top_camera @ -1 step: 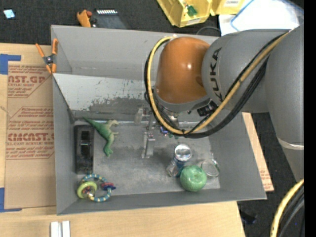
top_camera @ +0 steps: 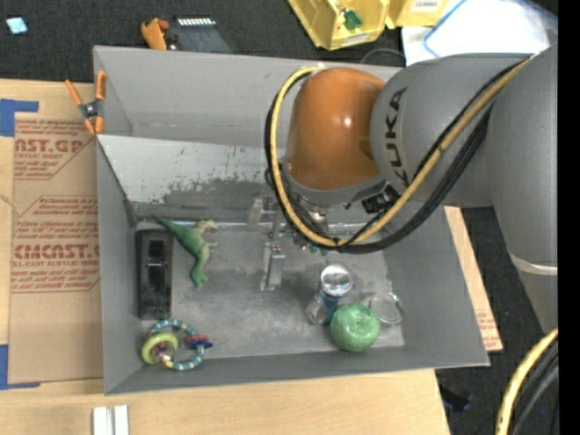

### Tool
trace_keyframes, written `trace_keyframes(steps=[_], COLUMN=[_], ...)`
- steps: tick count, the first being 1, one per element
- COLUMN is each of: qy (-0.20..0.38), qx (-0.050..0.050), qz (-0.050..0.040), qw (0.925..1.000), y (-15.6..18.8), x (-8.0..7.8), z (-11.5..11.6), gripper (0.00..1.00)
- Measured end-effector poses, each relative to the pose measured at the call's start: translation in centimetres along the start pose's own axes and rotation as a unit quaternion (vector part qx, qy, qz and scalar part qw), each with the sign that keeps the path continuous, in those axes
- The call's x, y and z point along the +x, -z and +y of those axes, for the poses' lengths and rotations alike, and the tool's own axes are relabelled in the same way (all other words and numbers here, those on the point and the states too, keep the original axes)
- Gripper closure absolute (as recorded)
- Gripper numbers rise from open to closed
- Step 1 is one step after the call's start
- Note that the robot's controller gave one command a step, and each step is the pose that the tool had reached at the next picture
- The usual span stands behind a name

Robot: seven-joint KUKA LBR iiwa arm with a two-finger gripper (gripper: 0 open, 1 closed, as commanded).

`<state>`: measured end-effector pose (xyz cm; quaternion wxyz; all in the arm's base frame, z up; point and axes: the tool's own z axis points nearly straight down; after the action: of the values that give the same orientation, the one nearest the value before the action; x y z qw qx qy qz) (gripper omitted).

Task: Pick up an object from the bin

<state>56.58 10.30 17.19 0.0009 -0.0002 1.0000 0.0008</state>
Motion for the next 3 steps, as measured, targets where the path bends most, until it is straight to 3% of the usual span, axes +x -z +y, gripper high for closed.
trace_keyframes(steps=[1,2,3], qy=[-0.014,-0.024,-0.040], qx=[-0.001,-0.001,-0.001], qz=[-0.0007,-0.0014,-0.0012], qw=[0.9999,0.9997,0.9992], y=[-1.5,-2.5,-2.6], x=[-0.5,0.0,0.2], z=[-0.2,1.2,-1.1], gripper=[0.00,0.00,1.00])
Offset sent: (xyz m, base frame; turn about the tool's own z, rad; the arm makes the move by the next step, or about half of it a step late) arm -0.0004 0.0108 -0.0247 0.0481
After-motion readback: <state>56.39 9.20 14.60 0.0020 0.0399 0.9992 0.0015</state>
